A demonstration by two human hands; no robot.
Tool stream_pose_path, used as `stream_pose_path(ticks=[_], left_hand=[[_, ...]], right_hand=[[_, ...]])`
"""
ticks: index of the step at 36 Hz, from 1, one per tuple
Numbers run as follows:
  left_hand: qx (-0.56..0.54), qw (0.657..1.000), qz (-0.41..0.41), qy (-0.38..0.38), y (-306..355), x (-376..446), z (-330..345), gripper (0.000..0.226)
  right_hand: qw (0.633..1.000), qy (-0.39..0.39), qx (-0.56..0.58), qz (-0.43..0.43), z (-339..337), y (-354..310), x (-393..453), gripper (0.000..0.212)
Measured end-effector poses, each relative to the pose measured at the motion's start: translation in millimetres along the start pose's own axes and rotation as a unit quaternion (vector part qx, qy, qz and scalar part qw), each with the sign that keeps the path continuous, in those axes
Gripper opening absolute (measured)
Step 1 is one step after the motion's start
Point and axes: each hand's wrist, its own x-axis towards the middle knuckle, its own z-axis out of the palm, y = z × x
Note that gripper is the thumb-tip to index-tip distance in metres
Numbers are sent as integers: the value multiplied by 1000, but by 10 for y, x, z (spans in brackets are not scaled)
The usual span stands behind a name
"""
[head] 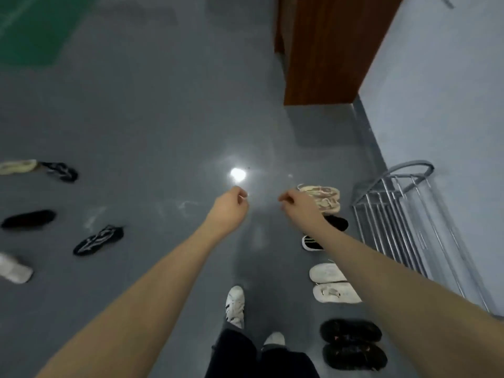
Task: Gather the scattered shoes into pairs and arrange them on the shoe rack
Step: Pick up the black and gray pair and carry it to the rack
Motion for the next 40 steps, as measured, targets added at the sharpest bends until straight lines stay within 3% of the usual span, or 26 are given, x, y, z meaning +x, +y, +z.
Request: stream_pose_path(ticks=[10, 16, 25, 29, 40], left_hand=[[-73, 973, -161, 146, -1282, -861, -1027, 24], [-119, 945, -229, 200, -1878, -1310, -1510, 25], [-137, 915, -270, 266, -2812, -1902, -2234, 28], [-134, 902, -288, 292, -3212, -2104, -2558, 27], [-169, 876, -330, 308, -3967, -2160, -3135, 28]], right_hand=[[976, -153, -24, -154, 1243, -1388, -2, 18], [954, -219, -50, -200, 1857, -2168, -152, 22], [929, -279, -35, -238, 2848, -3158, -423, 18], [920, -298, -29, -253, 3286, -3571, -541, 27], [898, -337, -40, -279, 4155, -4242, -406, 26]])
